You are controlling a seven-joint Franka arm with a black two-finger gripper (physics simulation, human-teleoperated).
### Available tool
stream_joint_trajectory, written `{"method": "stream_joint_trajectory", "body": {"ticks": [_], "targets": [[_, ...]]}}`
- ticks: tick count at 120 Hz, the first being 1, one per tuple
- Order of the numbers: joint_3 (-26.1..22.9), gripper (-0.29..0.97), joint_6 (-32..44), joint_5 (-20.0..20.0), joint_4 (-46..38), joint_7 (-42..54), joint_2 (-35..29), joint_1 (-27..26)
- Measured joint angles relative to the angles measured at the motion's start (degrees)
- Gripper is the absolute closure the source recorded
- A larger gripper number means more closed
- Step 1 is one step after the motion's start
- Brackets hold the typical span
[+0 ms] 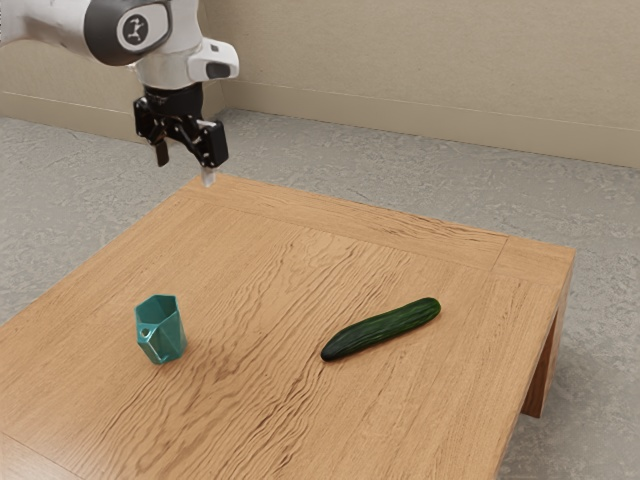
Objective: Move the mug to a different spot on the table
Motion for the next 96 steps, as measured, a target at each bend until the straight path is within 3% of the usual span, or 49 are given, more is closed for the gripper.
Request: {"method": "stream_joint_trajectory", "body": {"ticks": [21, 41, 58, 70, 96], "targets": [[-0.10, 0.00, 0.67, 0.22, -1.23, -0.91, -0.52, 0.95], [2.75, 0.00, 1.86, -0.68, -6.00, -6.18, -0.62, -1.63], [8.85, 0.00, 7.88, -5.75, -19.95, -12.06, -2.85, -4.96], [12.94, 0.00, 10.57, -8.08, -23.46, -15.17, -3.81, -1.63], [16.78, 0.00, 12.97, -8.40, -30.99, -17.49, -5.68, -0.85]]}}
